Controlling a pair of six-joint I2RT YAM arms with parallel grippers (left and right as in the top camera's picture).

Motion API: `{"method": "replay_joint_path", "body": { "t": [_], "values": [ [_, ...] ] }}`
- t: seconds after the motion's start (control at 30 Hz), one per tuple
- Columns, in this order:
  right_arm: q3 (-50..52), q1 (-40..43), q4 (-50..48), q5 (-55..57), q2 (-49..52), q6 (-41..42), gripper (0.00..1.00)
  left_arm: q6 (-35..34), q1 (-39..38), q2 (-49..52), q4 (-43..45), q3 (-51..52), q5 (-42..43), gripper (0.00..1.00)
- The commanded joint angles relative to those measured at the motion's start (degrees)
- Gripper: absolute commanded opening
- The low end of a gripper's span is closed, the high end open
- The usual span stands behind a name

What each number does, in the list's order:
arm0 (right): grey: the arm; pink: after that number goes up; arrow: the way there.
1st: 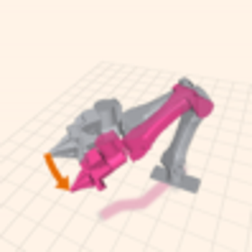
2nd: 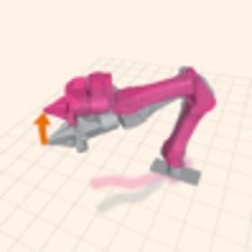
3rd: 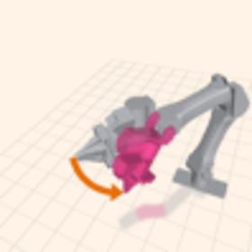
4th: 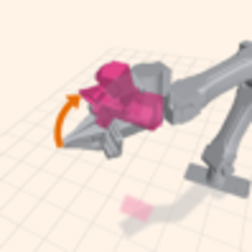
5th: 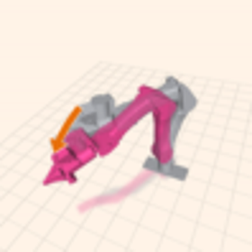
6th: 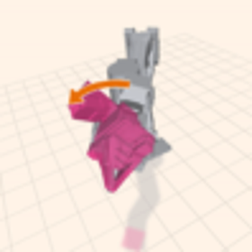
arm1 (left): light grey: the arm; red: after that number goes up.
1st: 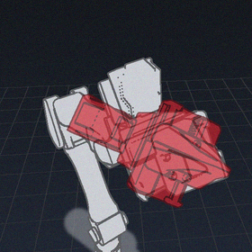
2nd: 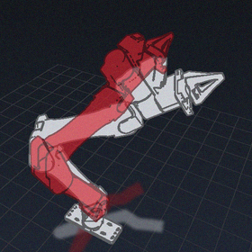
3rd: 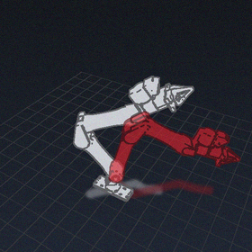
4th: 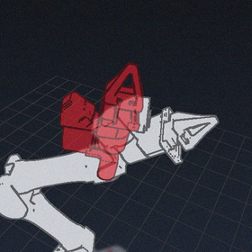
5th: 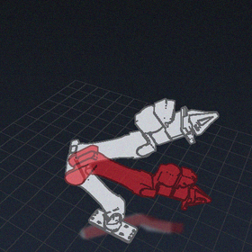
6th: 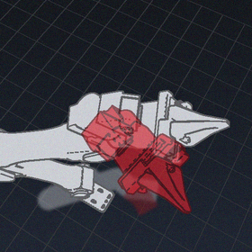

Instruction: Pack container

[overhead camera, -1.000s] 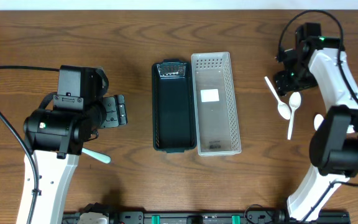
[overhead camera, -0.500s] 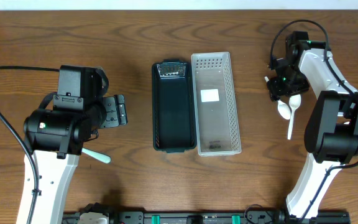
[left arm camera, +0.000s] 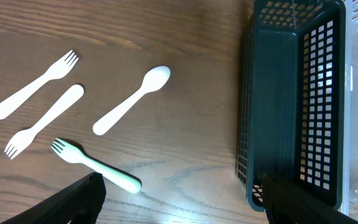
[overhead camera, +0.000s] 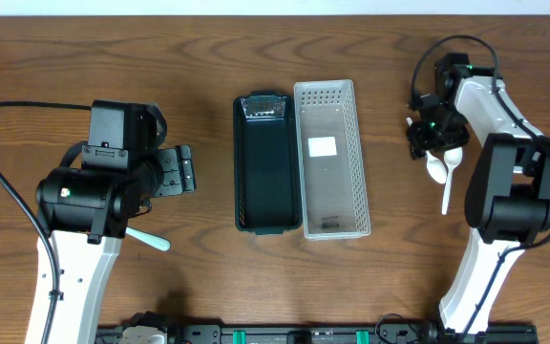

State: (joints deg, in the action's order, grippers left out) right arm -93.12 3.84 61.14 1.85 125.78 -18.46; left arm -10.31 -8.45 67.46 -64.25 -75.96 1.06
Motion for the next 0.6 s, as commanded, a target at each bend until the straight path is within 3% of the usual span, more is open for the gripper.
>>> {"method": "replay_joint_path", "body": {
  "t": [0.0, 0.13, 0.27, 0.43, 0.57],
  "values": [
    [0.6, -0.5, 0.2, -0.8, 1.0, -0.4, 0.6, -0.1, 0.0, 0.4, -0.2, -0.7, -0.5, 0.83],
    [0.7, -0.5, 0.4, -0.8, 1.0, -0.5, 0.44, -0.1, 0.0, 0.4, -0.2, -0.7, -0.5, 0.83],
    [0.7, -0.5, 1.0, -0.8, 1.0, -0.4, 0.14, -0.1, 0.0, 0.4, -0.2, -0.7, -0.5, 0.83],
    [0.7, -0.5, 1.0, -0.8, 1.0, -0.1, 0.02, -0.1, 0.0, 0.4, -0.2, -0.7, -0.5, 0.83],
    [0.5, -0.5, 0.7, -0.8, 1.0, 1.6, 0.01, -0.1, 0.0, 0.4, -0.2, -0.7, -0.5, 0.83]
  ]
}}
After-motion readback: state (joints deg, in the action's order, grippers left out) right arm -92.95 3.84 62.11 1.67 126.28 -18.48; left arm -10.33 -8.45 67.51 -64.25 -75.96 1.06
